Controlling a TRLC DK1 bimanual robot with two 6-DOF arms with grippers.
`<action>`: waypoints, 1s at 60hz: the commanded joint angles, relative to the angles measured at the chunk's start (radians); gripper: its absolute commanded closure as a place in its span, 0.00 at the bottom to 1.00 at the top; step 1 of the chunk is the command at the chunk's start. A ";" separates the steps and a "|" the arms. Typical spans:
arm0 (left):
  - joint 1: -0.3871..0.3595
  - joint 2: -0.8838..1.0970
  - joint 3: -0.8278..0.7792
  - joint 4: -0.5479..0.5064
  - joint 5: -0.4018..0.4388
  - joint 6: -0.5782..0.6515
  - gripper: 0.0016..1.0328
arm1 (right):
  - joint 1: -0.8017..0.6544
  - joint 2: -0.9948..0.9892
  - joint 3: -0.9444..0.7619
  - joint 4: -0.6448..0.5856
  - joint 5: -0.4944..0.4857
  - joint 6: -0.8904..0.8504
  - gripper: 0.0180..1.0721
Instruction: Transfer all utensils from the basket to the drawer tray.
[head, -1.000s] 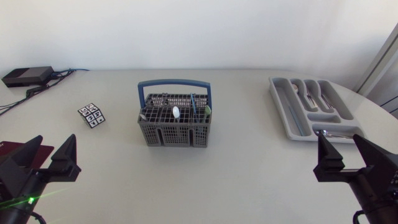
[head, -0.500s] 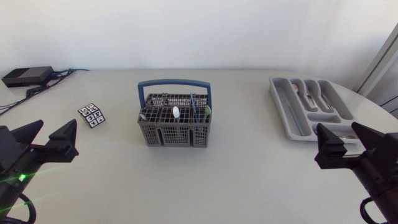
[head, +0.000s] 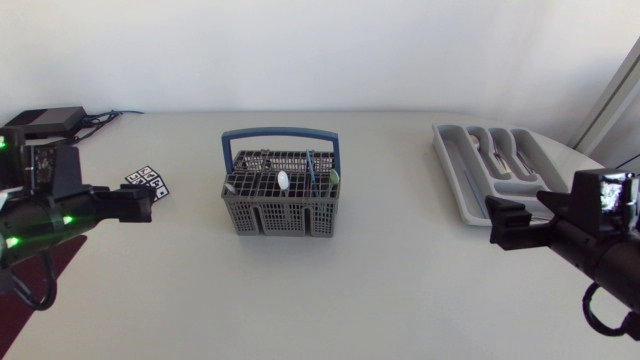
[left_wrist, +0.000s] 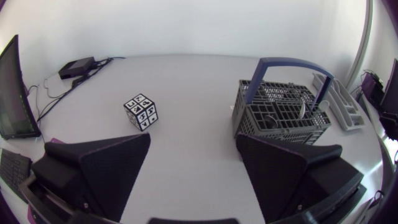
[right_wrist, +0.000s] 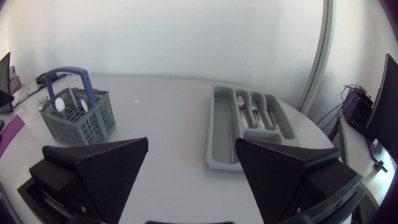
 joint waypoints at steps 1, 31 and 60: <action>-0.012 0.070 0.066 -0.026 0.016 -0.013 0.07 | 0.017 0.074 0.068 -0.053 -0.003 0.002 0.04; -0.150 0.287 0.136 0.025 0.013 0.736 0.07 | 0.113 0.285 0.213 -0.196 -0.004 -0.232 0.05; -0.215 0.349 0.130 0.153 0.165 1.310 0.11 | 0.229 0.357 0.209 -0.230 -0.121 -0.310 0.05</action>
